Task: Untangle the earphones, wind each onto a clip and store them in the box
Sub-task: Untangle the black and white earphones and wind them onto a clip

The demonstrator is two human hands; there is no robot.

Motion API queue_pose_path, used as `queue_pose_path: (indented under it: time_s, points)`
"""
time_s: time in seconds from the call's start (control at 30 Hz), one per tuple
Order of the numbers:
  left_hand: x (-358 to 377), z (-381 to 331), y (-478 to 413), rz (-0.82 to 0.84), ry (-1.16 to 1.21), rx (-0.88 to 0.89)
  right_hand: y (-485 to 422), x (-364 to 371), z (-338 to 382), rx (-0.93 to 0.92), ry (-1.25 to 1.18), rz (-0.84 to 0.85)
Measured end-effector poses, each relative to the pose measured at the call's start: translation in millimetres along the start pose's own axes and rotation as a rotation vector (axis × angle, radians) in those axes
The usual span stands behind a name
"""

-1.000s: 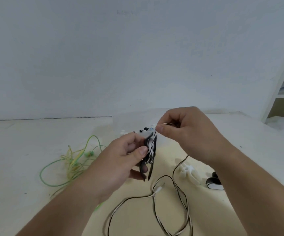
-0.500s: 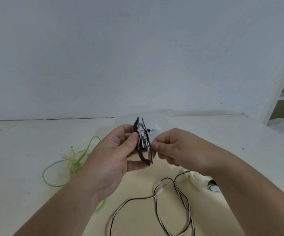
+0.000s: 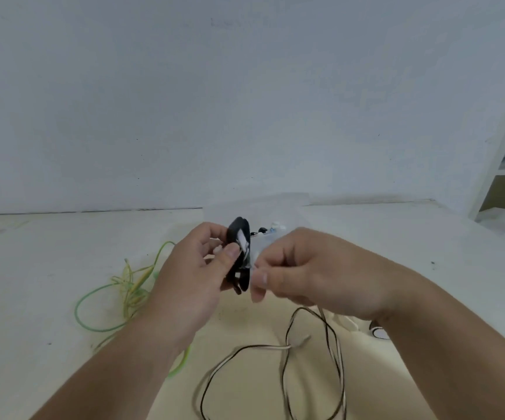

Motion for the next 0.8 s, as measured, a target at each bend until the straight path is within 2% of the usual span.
queue_pose_path:
  time_s: [0.2, 0.3, 0.5, 0.6, 0.8]
  points:
    - [10, -4, 8, 0.183, 0.015, -0.062, 0, -22, -1, -0.068, 0.104, -0.483]
    - [12, -6, 10, 0.234, 0.068, -0.080, -1, -27, -6, -0.058, 0.107, -0.600]
    - [9, -7, 11, 0.325, 0.084, -0.094, -4, -24, -12, -0.021, 0.092, -0.580]
    - [10, -9, 11, 0.330, 0.122, -0.100, -5, -23, -17, 0.057, 0.023, -0.550]
    - [10, -9, 7, 0.221, 0.350, -0.097, -15, -4, -29, 0.189, 0.003, -0.266]
Point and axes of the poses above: each hand's wrist, its own y-axis away from the middle knuckle, its own x-axis out of the palm, z = x × y, the point moved 2 cm from there along -y, towards the middle knuckle
